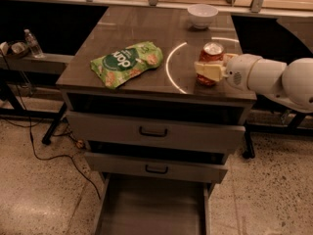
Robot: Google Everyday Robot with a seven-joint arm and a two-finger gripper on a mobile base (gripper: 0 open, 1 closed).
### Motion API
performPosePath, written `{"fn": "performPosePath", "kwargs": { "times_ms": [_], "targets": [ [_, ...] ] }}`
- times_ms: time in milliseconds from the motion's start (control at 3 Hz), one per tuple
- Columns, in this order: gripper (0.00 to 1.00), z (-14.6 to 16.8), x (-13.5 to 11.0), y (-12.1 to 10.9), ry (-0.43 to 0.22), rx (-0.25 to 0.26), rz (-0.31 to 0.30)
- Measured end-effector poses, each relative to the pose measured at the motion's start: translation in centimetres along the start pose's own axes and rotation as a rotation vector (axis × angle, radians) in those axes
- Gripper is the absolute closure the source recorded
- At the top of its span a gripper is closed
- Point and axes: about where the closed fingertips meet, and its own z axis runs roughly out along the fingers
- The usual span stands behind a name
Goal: Pick coke can from bottom drawer and place on counter
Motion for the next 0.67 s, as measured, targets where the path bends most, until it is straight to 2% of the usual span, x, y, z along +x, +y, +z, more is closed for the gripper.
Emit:
{"fn": "performPosePath", "kwargs": {
  "times_ms": [333, 667],
  "targets": [
    [0.04, 0.3, 0.8, 0.1, 0.002, -0.008, 0.026],
    [0.00, -0.9, 0.2, -0.1, -0.011, -0.012, -0.039]
  ]
}}
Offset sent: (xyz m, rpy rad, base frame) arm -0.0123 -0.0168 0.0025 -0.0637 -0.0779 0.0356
